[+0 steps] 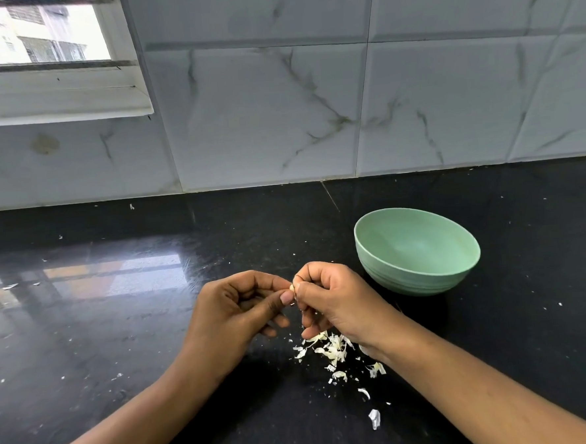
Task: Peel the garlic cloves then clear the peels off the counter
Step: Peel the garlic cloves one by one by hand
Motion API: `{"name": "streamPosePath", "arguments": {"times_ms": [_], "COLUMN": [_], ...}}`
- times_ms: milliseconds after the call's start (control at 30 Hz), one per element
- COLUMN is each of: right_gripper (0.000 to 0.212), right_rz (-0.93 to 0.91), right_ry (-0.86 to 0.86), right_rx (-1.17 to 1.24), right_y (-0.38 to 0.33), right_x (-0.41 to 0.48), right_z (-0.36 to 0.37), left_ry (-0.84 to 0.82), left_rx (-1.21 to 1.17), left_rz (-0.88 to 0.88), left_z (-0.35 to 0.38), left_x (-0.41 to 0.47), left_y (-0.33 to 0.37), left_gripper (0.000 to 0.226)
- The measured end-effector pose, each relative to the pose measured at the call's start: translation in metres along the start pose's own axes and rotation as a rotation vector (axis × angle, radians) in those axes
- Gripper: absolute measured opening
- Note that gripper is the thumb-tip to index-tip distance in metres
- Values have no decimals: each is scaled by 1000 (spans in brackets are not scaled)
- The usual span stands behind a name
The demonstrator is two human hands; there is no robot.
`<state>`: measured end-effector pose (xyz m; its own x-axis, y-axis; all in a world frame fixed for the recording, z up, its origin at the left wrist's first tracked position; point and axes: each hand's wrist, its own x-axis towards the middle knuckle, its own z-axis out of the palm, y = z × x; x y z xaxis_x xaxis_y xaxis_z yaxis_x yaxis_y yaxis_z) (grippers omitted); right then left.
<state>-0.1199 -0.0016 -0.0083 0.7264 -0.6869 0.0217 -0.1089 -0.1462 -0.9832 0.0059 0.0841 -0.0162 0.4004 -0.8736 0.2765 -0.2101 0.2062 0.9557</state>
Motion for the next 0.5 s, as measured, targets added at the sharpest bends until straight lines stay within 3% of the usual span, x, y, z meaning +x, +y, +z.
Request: {"name": "streamPosePath", "arguments": {"times_ms": [133, 300, 500], "right_gripper": [13, 6, 4], "right_rz": [46, -5, -106], "right_ry": [-5, 27, 32], "right_rx": [85, 180, 0], "right_y": [1, -5, -3], "right_x": [1, 0, -1], "right_z": [1, -10, -12], "left_ry": [-3, 29, 23], "left_rx": [-14, -191, -269], "left_rz": [9, -144, -224], "left_z": [-1, -2, -3], "left_x": [-1, 3, 5], "left_y": [1, 1, 0], "left_gripper": [11, 14, 12]}}
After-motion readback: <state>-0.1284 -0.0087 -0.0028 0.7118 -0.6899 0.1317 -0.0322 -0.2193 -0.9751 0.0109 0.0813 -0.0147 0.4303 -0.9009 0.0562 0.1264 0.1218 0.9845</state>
